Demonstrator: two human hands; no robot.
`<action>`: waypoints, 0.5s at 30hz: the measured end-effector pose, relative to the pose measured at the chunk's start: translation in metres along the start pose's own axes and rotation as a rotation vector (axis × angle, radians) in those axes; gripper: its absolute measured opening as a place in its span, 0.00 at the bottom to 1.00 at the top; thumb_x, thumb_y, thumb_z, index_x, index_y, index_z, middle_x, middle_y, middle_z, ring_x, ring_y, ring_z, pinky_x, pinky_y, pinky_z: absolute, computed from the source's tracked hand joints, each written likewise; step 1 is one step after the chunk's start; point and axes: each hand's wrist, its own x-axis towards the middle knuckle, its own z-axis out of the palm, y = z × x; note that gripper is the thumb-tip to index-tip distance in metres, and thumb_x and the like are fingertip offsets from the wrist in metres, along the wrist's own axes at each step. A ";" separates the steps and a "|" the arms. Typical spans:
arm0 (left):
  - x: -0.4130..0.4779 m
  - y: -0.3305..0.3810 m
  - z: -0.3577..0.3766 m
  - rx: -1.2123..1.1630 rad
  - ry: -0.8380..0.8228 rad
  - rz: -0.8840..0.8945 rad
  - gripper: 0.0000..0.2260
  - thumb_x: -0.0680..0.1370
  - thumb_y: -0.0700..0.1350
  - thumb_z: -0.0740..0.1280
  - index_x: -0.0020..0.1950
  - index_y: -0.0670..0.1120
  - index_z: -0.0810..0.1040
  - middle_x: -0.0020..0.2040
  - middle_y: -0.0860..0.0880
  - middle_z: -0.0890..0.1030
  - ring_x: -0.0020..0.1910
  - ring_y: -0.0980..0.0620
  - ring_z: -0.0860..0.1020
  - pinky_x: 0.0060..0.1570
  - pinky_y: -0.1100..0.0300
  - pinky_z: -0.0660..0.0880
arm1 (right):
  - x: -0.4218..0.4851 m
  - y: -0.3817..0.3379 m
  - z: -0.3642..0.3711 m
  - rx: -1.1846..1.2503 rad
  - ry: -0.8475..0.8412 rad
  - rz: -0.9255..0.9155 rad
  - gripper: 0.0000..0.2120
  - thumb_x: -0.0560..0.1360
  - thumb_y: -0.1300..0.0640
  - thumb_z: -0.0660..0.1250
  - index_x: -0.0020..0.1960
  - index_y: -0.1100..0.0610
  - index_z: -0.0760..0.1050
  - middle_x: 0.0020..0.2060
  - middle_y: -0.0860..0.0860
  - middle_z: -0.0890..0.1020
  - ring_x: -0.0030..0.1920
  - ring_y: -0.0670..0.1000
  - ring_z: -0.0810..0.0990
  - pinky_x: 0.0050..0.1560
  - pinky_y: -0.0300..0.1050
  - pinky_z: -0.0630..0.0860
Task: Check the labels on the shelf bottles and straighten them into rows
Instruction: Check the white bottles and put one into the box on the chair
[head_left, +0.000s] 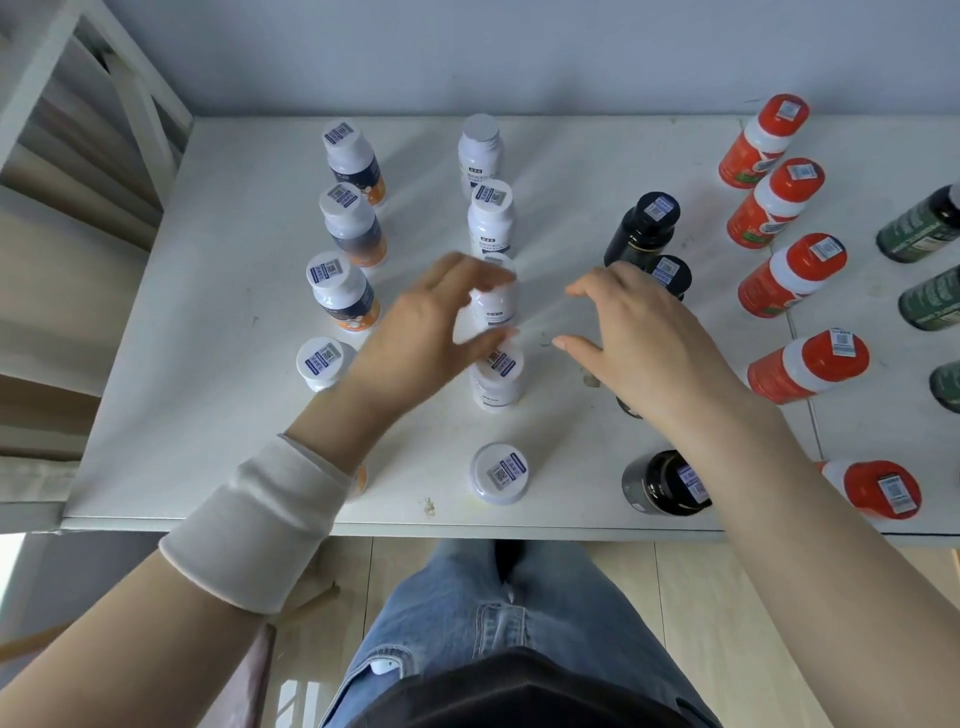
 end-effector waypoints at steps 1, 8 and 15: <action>0.010 -0.002 -0.003 0.057 0.035 -0.012 0.18 0.73 0.49 0.69 0.59 0.43 0.74 0.55 0.44 0.75 0.52 0.48 0.75 0.50 0.49 0.76 | 0.003 0.000 -0.001 -0.013 -0.001 -0.006 0.23 0.74 0.51 0.66 0.66 0.59 0.67 0.60 0.58 0.72 0.62 0.57 0.70 0.55 0.47 0.68; 0.051 -0.013 0.012 0.336 -0.217 -0.234 0.22 0.73 0.49 0.70 0.65 0.45 0.70 0.57 0.41 0.72 0.55 0.41 0.74 0.47 0.54 0.68 | 0.016 0.007 0.009 0.060 0.008 -0.004 0.22 0.75 0.50 0.64 0.65 0.58 0.68 0.59 0.56 0.73 0.61 0.56 0.72 0.55 0.47 0.68; 0.030 0.002 -0.022 -0.681 0.005 -0.488 0.12 0.73 0.40 0.70 0.54 0.49 0.74 0.51 0.51 0.78 0.50 0.51 0.80 0.54 0.54 0.78 | 0.026 0.005 0.017 0.972 -0.056 0.276 0.24 0.78 0.46 0.54 0.71 0.54 0.57 0.55 0.49 0.74 0.47 0.53 0.81 0.46 0.50 0.79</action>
